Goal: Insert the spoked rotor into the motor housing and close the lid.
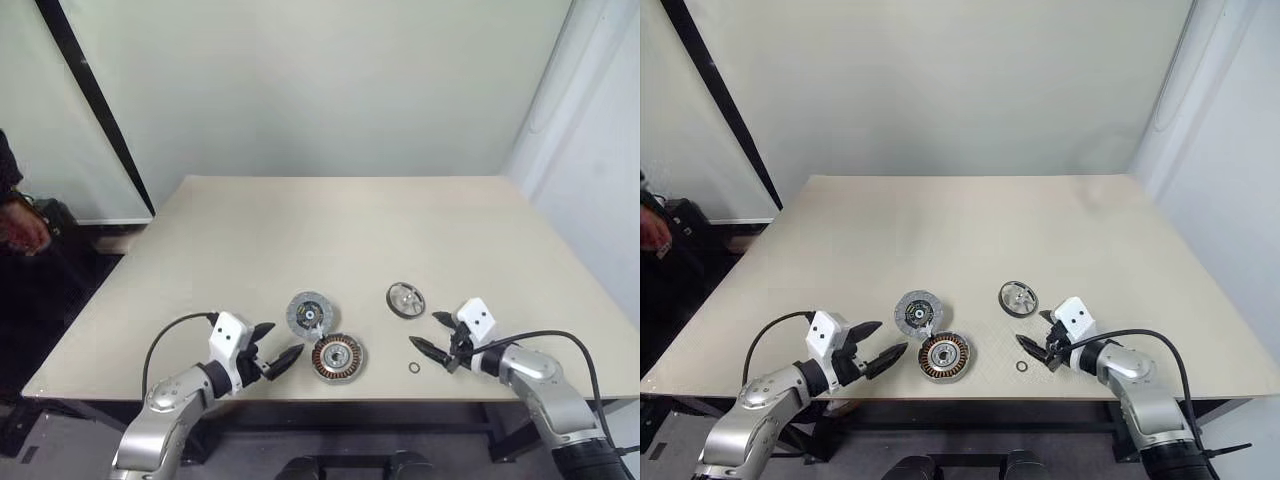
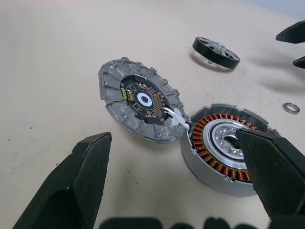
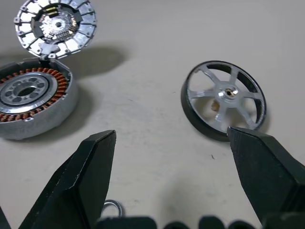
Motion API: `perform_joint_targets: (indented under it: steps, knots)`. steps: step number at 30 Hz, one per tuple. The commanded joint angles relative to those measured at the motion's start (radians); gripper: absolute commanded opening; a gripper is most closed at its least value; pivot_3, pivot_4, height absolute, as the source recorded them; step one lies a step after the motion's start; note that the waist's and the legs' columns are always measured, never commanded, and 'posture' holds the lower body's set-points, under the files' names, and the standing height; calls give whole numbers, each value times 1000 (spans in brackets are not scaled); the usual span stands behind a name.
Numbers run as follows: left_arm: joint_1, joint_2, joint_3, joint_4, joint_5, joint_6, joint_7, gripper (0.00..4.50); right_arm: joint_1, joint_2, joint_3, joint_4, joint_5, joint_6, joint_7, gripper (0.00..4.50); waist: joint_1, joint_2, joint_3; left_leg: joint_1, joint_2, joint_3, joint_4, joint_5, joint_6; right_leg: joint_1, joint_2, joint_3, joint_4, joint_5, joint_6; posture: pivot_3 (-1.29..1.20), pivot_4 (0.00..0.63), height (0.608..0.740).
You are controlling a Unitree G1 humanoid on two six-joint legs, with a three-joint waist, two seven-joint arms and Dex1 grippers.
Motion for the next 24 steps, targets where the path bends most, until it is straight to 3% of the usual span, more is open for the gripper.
perform_joint_targets:
  steps: [1, 14, 24]
  knots:
    - [-17, 4, 16, -42, -11, -8, 0, 4464, -13, 3, 4, -40, 0, -8, 2, 4063, 0, 0, 0, 0, 0, 0, 0, 0, 0, 0, 0, 0, 0, 0, 0, 0, 0, 740]
    - [-12, -10, -16, -57, -5, -14, -1, 4464, -3, 4, 4, -56, 1, 12, -13, 4063, 0, 0, 0, 0, 0, 0, 0, 0, 0, 0, 0, 0, 0, 0, 0, 0, 0, 740]
    - [43, 67, -50, -87, -61, 23, -173, 4464, 72, -74, 47, -203, 1, 187, 28, 4063, 0, 0, 0, -1, 0, 0, 0, 0, 0, -1, 0, 0, 0, 0, 0, 0, 0, 740]
